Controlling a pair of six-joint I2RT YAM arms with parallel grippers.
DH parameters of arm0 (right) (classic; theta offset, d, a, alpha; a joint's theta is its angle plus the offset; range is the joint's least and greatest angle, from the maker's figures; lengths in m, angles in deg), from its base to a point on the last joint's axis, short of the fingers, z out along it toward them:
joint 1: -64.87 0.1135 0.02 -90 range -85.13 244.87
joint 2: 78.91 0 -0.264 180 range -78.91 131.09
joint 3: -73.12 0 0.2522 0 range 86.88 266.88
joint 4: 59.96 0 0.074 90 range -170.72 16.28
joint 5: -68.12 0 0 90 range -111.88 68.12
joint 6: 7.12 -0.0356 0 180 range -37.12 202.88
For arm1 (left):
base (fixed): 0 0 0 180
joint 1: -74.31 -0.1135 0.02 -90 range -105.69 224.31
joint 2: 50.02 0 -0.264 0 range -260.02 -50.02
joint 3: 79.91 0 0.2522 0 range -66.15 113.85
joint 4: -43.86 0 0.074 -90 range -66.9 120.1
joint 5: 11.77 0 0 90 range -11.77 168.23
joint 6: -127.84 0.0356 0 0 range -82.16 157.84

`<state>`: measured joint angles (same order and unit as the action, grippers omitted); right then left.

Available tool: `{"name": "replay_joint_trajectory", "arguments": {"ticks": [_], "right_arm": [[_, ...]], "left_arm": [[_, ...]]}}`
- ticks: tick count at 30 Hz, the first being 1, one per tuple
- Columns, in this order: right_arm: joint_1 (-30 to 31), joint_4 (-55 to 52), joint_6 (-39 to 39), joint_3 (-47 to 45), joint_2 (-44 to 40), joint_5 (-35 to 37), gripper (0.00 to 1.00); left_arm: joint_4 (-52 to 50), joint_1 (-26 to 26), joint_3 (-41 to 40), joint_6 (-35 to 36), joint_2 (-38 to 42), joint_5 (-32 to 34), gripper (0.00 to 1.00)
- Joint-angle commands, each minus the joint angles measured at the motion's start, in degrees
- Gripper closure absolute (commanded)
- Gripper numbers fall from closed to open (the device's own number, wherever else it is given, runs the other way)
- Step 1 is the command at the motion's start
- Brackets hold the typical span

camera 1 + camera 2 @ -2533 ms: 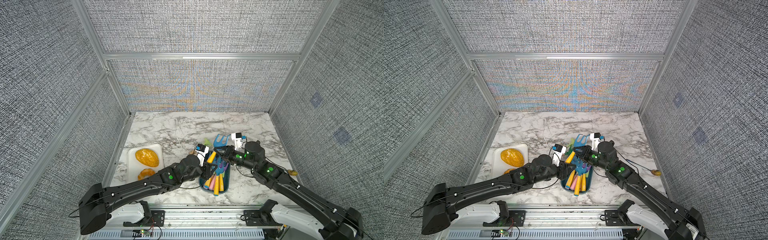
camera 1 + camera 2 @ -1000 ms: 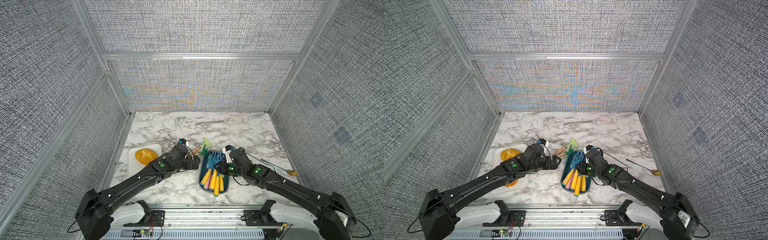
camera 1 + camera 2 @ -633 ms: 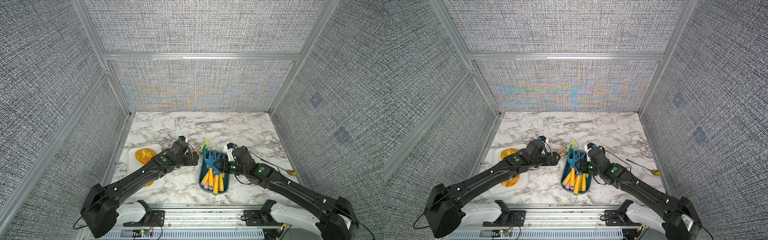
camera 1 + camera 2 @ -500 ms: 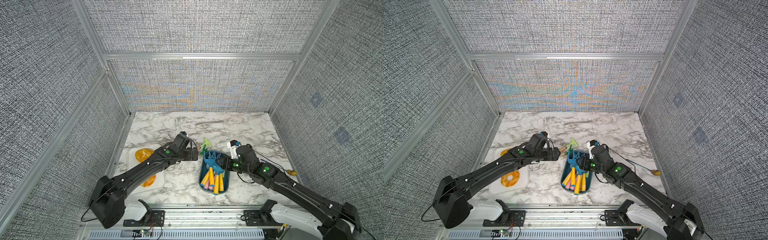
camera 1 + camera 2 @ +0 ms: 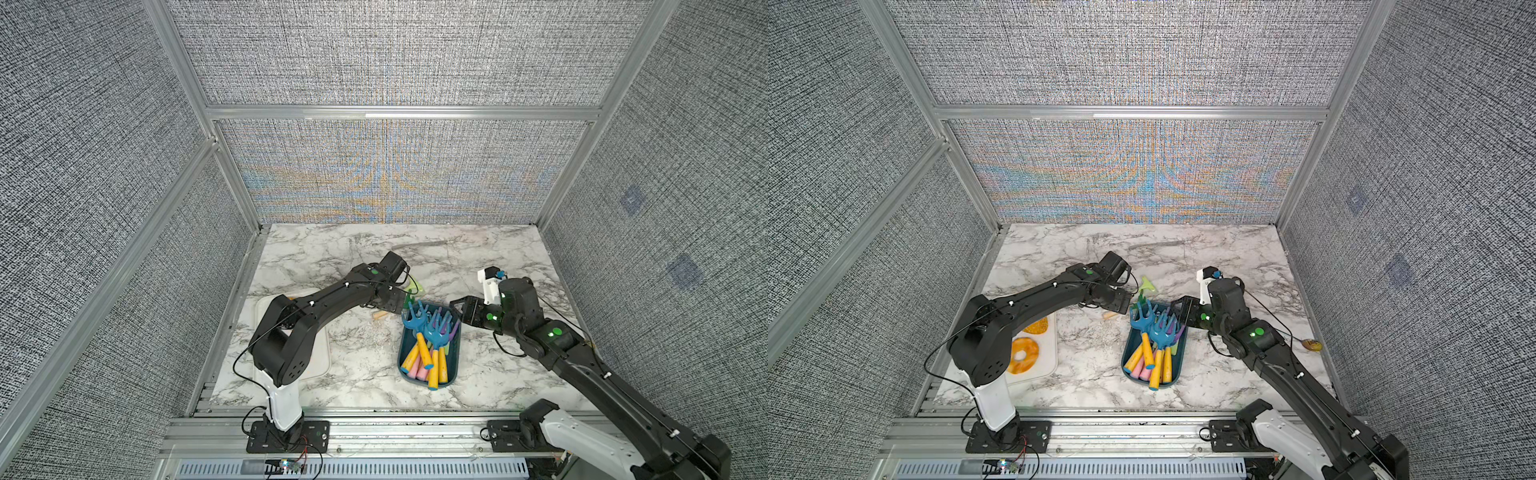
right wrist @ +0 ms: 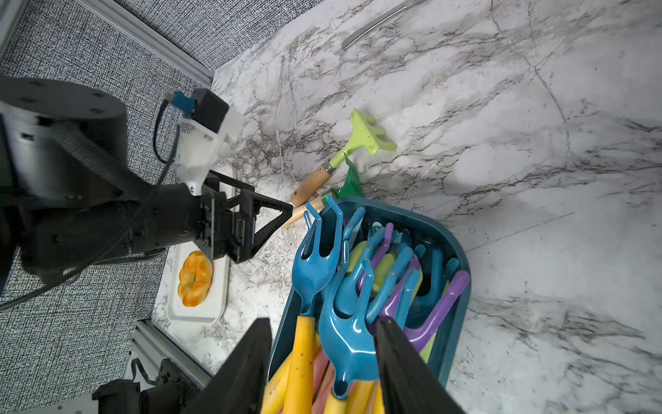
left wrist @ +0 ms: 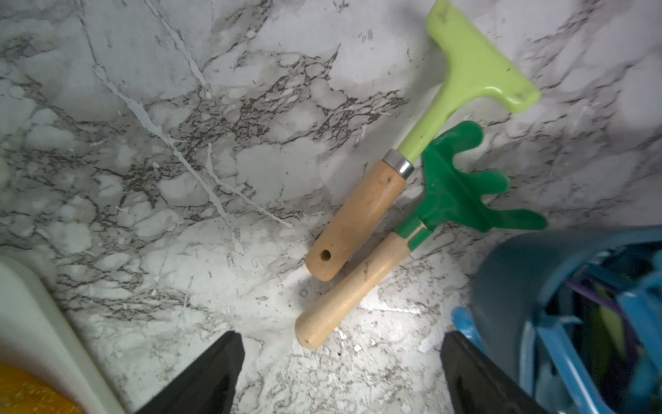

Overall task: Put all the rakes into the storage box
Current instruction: Adjust the rake at the center of the board.

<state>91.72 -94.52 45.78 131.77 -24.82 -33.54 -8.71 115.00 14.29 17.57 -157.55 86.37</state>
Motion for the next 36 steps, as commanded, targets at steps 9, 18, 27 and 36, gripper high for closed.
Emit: {"name": "replay_joint_trajectory", "arguments": {"ticks": [9,18,27,36], "right_arm": [[-3.03,1.63,1.99,-1.15,1.25,-5.74,0.48],[-5.61,1.72,2.84,-1.21,1.42,-7.95,0.48],[-6.93,2.16,3.05,-0.76,1.81,-9.43,0.48],[-9.33,1.77,4.19,-0.41,1.9,-10.49,0.48]], "left_arm": [[-2.22,-2.81,2.62,6.84,-4.11,-1.36,0.12],[-6.64,-3.16,6.7,11.46,-11.0,-1.22,0.1],[-9.77,-4.07,21.12,13.71,-22.69,-5.07,0.14],[-11.16,-7.17,29.02,14.65,-28.61,-15.78,0.39]]}}
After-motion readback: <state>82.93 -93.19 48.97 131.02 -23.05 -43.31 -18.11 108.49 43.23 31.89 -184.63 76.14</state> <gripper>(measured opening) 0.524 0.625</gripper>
